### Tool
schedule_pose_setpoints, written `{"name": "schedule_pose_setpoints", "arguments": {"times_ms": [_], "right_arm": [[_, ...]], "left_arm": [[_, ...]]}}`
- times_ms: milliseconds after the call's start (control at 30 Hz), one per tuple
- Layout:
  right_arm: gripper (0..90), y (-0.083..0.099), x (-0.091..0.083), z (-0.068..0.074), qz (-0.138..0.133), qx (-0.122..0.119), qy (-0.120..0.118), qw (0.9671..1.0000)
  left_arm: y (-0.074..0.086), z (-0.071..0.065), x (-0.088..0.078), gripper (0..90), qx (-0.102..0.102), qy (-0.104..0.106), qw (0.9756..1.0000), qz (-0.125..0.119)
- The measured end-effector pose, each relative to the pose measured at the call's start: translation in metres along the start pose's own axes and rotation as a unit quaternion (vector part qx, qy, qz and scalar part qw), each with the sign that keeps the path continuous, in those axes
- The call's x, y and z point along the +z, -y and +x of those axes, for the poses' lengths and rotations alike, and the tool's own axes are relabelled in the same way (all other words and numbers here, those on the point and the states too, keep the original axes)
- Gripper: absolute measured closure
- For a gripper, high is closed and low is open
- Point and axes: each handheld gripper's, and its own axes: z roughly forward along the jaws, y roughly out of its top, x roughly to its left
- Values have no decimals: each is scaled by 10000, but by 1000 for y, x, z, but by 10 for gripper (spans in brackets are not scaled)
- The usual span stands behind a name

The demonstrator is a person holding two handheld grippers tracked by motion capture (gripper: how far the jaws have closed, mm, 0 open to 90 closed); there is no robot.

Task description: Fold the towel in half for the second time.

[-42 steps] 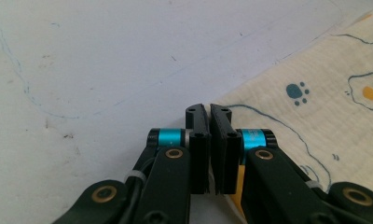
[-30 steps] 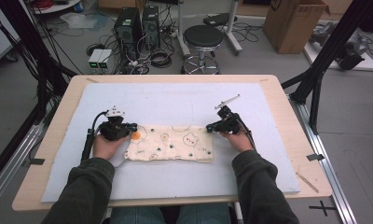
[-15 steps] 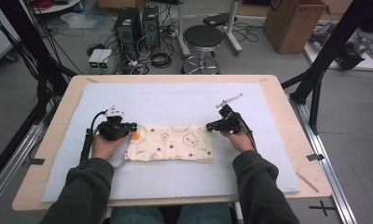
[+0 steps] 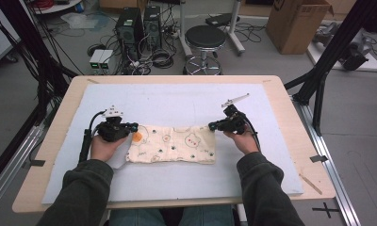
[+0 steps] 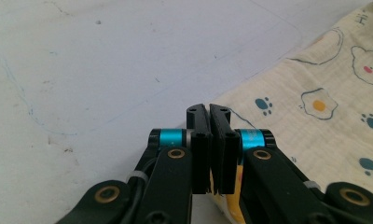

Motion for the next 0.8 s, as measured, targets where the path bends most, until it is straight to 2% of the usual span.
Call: {"name": "schedule_pose_setpoints", "arguments": {"times_ms": [267, 800], "right_arm": [[850, 0, -4, 2, -52, -35, -88, 9999], [850, -1, -13, 13, -142, -301, -87, 9994]], "left_arm": [[-1, 2, -7, 870, 15, 24, 10000, -55], [0, -4, -22, 870, 240, 107, 9995, -190]]}}
